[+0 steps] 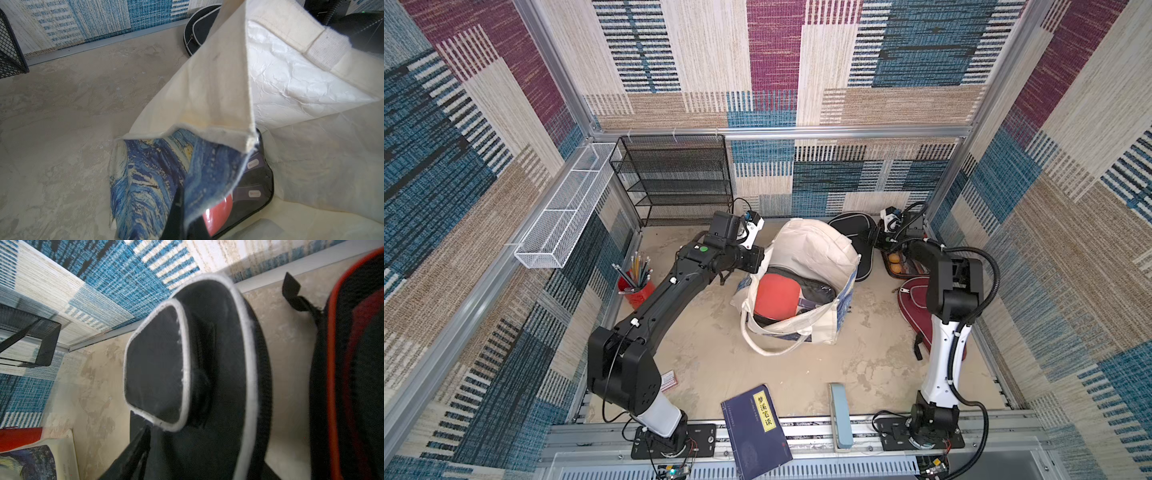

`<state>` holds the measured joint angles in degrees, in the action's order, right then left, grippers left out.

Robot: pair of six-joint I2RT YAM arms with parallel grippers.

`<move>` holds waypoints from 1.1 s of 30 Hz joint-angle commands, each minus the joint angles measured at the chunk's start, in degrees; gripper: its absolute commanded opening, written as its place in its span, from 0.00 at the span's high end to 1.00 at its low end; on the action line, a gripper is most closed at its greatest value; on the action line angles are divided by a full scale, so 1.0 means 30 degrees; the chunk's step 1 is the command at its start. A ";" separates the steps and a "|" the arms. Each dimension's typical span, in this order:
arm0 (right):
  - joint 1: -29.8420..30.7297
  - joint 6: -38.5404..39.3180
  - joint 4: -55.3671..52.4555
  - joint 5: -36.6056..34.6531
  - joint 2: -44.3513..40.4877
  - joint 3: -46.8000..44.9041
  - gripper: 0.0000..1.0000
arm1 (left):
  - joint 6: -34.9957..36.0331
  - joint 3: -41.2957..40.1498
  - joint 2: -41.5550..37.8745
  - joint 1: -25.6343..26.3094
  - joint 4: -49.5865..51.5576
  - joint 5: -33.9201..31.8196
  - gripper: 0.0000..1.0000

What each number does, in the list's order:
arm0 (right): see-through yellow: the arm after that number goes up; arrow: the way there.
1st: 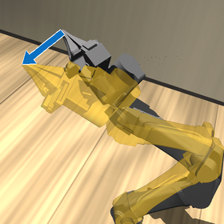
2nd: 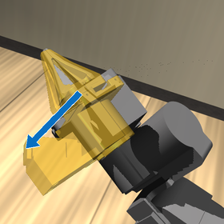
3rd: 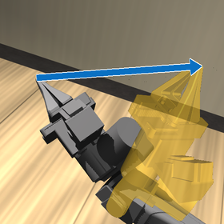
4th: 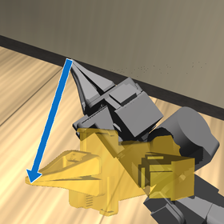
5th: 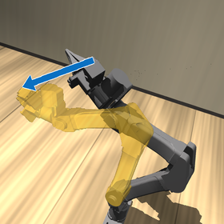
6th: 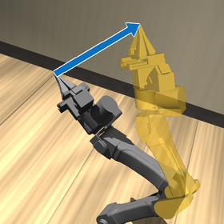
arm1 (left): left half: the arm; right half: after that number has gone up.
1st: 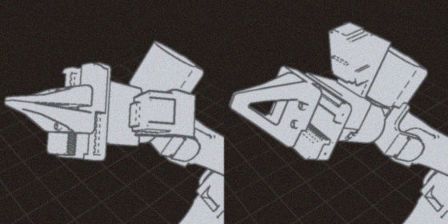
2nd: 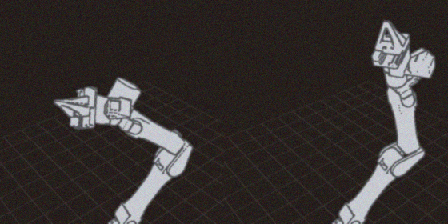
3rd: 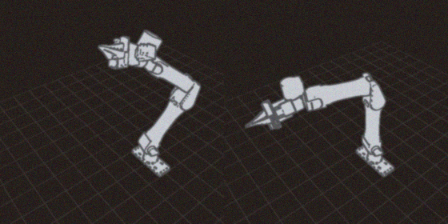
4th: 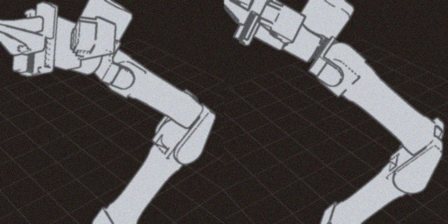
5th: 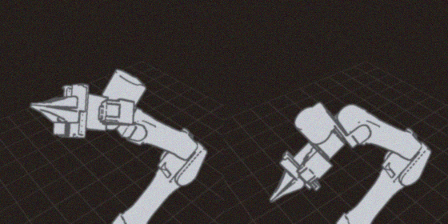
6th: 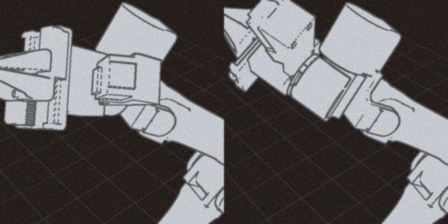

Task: Remove the ping pong set from the canvas bag
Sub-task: Place the ping pong set at the center of the board.

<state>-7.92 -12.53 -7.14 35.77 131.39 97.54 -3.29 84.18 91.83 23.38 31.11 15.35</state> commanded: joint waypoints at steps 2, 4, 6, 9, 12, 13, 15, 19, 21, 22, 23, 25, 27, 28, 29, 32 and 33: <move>-0.0025 0.0688 -0.0263 -0.1011 -0.0678 0.0293 0.38 | 0.0631 0.0028 0.0122 -0.0014 0.0452 -0.0108 1.00; -0.0029 0.0826 -0.0513 -0.1305 -0.0860 0.0341 0.38 | 0.0642 -0.0011 0.0092 -0.0010 0.0485 -0.0113 1.00; -0.0069 0.0953 -0.0710 -0.1675 -0.1074 0.0301 0.37 | 0.0653 -0.0026 0.0064 -0.0006 0.0469 -0.0083 1.00; -0.0164 0.1104 -0.0906 -0.2024 -0.1291 0.0285 0.34 | 0.0664 -0.0111 -0.0021 -0.0009 0.0476 -0.0137 1.00; -0.0227 0.1364 -0.1259 -0.2269 -0.1457 0.0382 0.29 | 0.0726 -0.0183 -0.0081 0.0000 0.0491 -0.0165 1.00; -0.0234 0.1440 -0.1332 -0.2355 -0.1560 0.0360 0.27 | 0.0739 -0.0186 -0.0086 -0.0003 0.0478 -0.0167 1.00; -0.0237 0.1618 -0.1400 -0.2484 -0.1841 0.0217 0.24 | 0.0720 -0.0200 -0.0113 -0.0016 0.0477 -0.0163 1.00; -0.0231 0.1962 -0.1518 -0.2465 -0.2857 -0.0509 0.16 | 0.0691 -0.0214 -0.0273 -0.0016 0.0493 -0.0160 1.00; -0.0231 0.2099 -0.1299 -0.2274 -0.3865 -0.1455 0.00 | 0.0724 -0.0254 -0.0401 -0.0006 0.0476 -0.0224 1.00; -0.0227 0.2210 -0.1270 -0.2165 -0.4267 -0.1860 0.01 | 0.0745 -0.0249 -0.0478 -0.0007 0.0498 -0.0226 1.00; -0.0201 0.2295 -0.1175 -0.2018 -0.4876 -0.2499 0.01 | 0.0765 -0.0229 -0.0577 -0.0025 0.0479 -0.0225 1.00; -0.0166 0.2384 -0.0916 -0.1904 -0.6148 -0.3788 0.01 | 0.0788 -0.0211 -0.0771 -0.0001 0.0513 -0.0226 1.00; -0.0031 0.2507 -0.0676 -0.1889 -0.7645 -0.5282 0.01 | 0.0855 -0.0187 -0.1026 -0.0011 0.0559 -0.0248 1.00; 0.0075 0.2538 -0.0581 -0.1931 -0.8377 -0.5955 0.01 | 0.0903 -0.0160 -0.1157 0.0000 0.0683 -0.0282 1.00; 0.0218 0.2581 -0.0551 -0.1861 -0.9081 -0.6598 0.01 | 0.0963 -0.0117 -0.1322 -0.0031 0.0801 -0.0340 1.00; 0.1114 0.3012 -0.0966 -0.1949 -1.1131 -0.7922 0.01 | 0.1041 -0.0154 -0.2072 -0.0021 0.1162 -0.0597 1.00; 0.1560 0.3199 -0.1253 -0.1962 -1.1866 -0.8260 0.01 | 0.1047 -0.0164 -0.2394 -0.0011 0.1340 -0.0758 1.00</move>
<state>-5.26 -4.91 -11.07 29.47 99.74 74.63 -3.03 83.68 86.61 23.33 32.95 13.82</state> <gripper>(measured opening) 0.991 0.064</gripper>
